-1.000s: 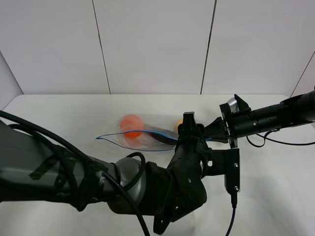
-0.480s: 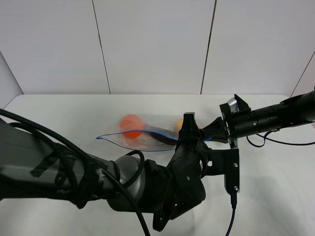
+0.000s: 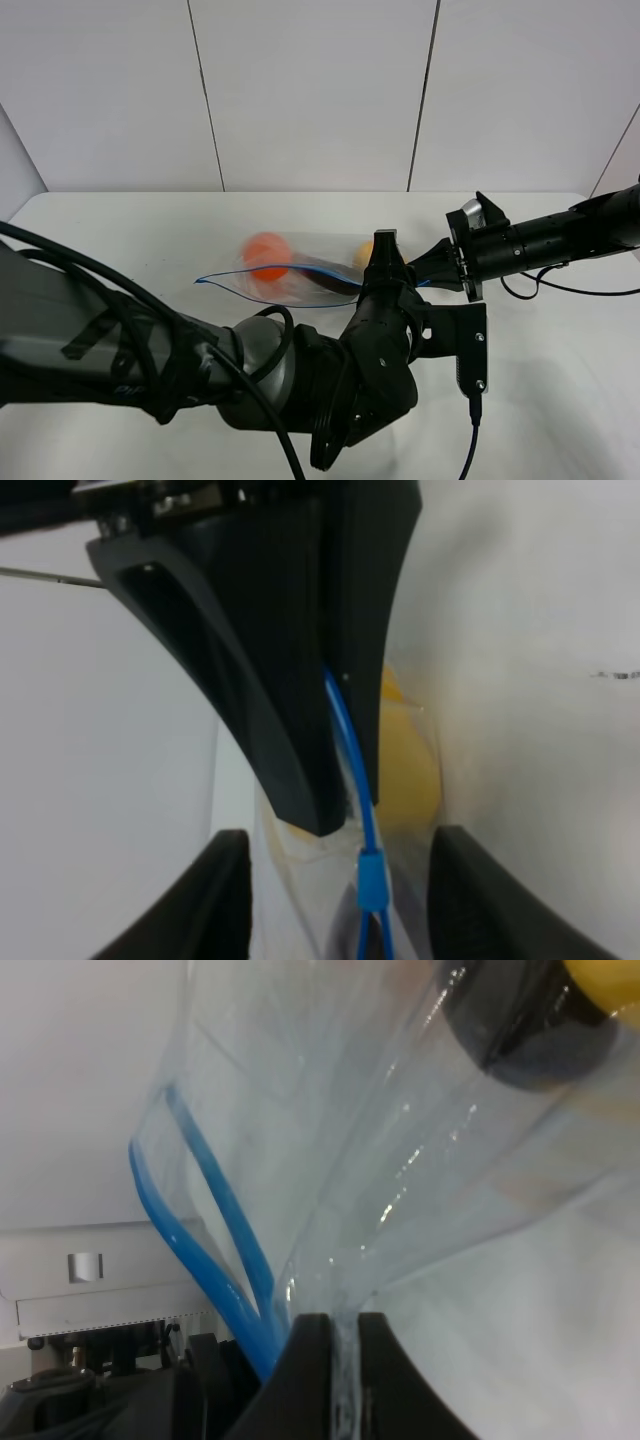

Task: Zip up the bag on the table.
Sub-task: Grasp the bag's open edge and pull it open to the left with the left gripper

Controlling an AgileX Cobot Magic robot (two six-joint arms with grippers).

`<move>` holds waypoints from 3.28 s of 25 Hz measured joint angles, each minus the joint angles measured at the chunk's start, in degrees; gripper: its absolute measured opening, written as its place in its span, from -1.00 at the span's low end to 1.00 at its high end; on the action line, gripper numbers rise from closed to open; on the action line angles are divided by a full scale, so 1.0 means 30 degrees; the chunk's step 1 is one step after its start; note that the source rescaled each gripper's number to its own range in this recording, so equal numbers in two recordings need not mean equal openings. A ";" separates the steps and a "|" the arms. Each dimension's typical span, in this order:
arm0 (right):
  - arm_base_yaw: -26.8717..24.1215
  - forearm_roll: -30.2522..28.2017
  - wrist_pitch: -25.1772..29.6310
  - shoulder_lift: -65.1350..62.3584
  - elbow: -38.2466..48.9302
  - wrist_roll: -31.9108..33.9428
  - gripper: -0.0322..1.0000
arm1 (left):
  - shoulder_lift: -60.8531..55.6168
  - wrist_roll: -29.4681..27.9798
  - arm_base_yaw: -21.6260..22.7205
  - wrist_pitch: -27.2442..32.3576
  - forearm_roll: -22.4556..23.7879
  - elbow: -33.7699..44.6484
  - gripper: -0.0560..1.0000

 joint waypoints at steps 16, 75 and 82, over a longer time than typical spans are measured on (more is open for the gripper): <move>0.0000 0.0000 0.0000 0.0000 0.0000 0.0000 -0.94 | 0.0000 0.0004 0.0344 -0.0471 -0.0002 0.0000 -0.29; 0.0000 0.0018 0.0008 0.0000 0.0000 0.0000 -0.94 | 0.0000 0.1022 0.0556 -0.1151 -0.0002 0.0000 -0.77; 0.0000 0.0018 0.0008 0.0000 0.0000 0.0000 -0.94 | 0.0000 0.1203 0.0556 -0.1254 -0.0042 0.0000 -0.89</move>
